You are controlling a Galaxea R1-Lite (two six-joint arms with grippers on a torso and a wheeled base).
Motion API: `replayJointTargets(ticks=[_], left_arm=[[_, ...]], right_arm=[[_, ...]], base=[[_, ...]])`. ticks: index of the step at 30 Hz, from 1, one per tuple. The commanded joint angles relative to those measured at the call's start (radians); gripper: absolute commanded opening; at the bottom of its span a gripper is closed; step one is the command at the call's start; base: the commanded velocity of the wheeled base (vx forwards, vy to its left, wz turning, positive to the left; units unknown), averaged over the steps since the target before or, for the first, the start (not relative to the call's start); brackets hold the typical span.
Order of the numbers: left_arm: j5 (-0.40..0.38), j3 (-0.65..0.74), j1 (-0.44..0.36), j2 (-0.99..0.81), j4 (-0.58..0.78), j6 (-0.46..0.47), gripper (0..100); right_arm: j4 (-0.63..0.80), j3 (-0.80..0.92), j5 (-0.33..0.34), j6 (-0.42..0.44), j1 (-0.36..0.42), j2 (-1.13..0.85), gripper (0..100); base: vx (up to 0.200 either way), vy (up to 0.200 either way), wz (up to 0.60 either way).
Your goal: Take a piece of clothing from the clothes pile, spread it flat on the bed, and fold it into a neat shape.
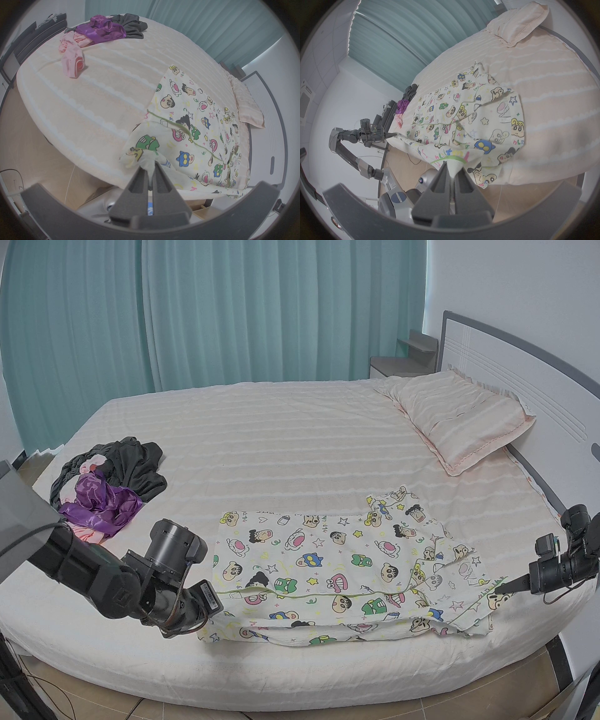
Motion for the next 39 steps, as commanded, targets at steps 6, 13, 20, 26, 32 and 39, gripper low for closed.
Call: replayJointTargets(ticks=[6, 13, 20, 26, 32, 39], left_arm=[[0.002, -0.138, 0.028, 0.134, 0.001, -0.001, 0], [0.002, -0.23, 0.028, 0.206, 0.009, -0.001, 0], [0.008, -0.325, 0.029, 0.267, 0.01, -0.047, 0], [0.011, -0.352, 0.04, 0.296, 0.01, -0.05, 0], [0.013, -0.366, 0.058, 0.307, 0.01, -0.051, 0], [0.014, -0.38, 0.06, 0.322, 0.01, -0.064, 0]], right_arm=[[-0.006, -0.1, 0.001, 0.03, 0.01, 0.113, 0], [-0.006, -0.157, 0.004, 0.053, 0.009, 0.165, 0], [-0.007, -0.208, 0.007, 0.077, 0.012, 0.199, 0], [-0.009, -0.232, 0.007, 0.08, 0.012, 0.226, 0], [-0.009, -0.257, 0.008, 0.082, 0.012, 0.24, 0], [-0.009, -0.284, 0.008, 0.083, 0.026, 0.269, 0]], base=[[0.0, 0.0, 0.0], [0.0, 0.0, 0.0], [0.0, 0.0, 0.0], [0.0, 0.0, 0.0], [0.0, 0.0, 0.0], [0.0, 0.0, 0.0]])
